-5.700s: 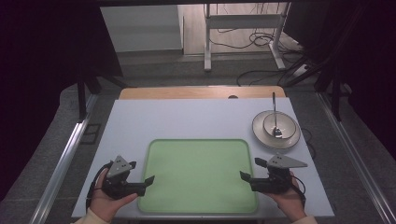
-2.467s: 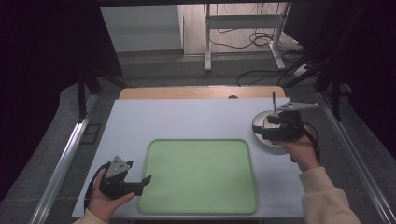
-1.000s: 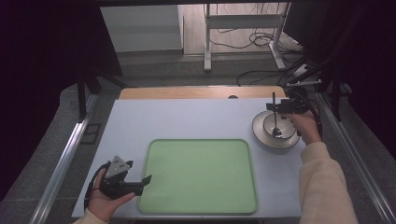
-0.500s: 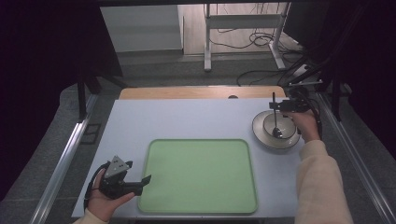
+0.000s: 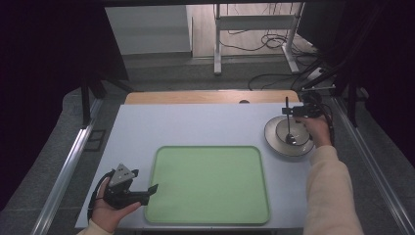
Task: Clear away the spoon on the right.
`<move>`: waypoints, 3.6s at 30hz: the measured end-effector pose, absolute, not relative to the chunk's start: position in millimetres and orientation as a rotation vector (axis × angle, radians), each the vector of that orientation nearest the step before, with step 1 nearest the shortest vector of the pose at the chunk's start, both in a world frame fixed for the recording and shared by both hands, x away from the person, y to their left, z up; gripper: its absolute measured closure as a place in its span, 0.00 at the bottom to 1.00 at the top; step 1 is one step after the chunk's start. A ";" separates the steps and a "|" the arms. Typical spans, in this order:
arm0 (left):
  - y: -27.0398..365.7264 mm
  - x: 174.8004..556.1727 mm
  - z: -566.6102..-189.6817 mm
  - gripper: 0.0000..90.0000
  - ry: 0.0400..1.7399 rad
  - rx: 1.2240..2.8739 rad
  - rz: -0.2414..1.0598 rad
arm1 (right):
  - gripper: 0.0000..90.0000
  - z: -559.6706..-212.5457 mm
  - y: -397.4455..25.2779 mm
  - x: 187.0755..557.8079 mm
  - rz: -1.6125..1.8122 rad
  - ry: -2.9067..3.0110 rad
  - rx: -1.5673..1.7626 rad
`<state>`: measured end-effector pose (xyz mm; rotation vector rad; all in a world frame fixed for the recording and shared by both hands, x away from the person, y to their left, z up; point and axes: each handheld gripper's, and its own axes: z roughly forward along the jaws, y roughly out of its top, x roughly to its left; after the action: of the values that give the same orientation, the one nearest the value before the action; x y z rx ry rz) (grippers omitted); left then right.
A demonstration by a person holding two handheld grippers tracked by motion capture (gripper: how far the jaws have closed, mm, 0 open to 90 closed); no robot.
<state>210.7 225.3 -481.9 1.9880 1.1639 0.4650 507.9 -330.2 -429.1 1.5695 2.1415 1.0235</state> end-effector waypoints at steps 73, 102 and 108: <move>229.9 209.0 -477.7 0.16 1.160 1.965 0.472 | 0.99 -388.0 -335.6 476.2 1.185 2.121 1.446; 230.4 208.7 -476.6 0.16 1.165 1.964 0.483 | 0.98 -360.1 -306.6 419.5 1.396 2.186 1.308; 228.9 208.8 -477.1 0.16 1.166 1.966 0.482 | 0.98 -362.7 -304.0 407.2 1.442 2.198 1.275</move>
<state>208.8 228.9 -477.1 1.9662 1.1663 0.4821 407.2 -304.0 -362.7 1.2750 2.1977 1.4420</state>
